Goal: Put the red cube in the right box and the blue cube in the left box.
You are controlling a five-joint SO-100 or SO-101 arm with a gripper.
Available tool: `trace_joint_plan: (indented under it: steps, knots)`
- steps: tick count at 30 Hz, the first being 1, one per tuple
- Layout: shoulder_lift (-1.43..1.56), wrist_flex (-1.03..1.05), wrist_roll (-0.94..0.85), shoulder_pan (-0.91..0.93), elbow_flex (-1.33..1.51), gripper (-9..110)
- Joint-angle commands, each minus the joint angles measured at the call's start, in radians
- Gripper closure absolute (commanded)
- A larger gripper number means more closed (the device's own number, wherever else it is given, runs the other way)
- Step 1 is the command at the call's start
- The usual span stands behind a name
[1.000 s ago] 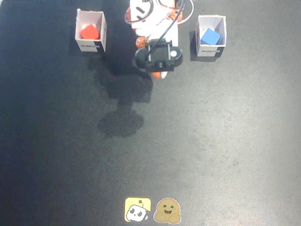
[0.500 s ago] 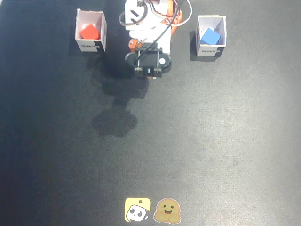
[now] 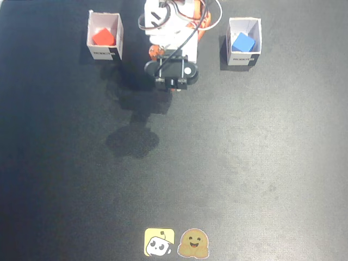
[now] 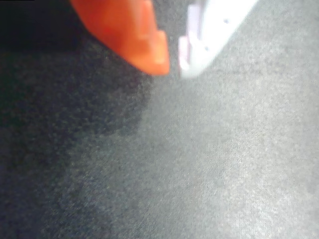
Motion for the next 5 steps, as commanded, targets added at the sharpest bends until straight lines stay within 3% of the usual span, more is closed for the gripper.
trace_joint_plan:
  steps: [1,5]
  knots:
    - [0.011,0.0,-0.008,0.0,-0.006,101]
    - [0.011,0.0,-0.008,0.0,-0.006,101]
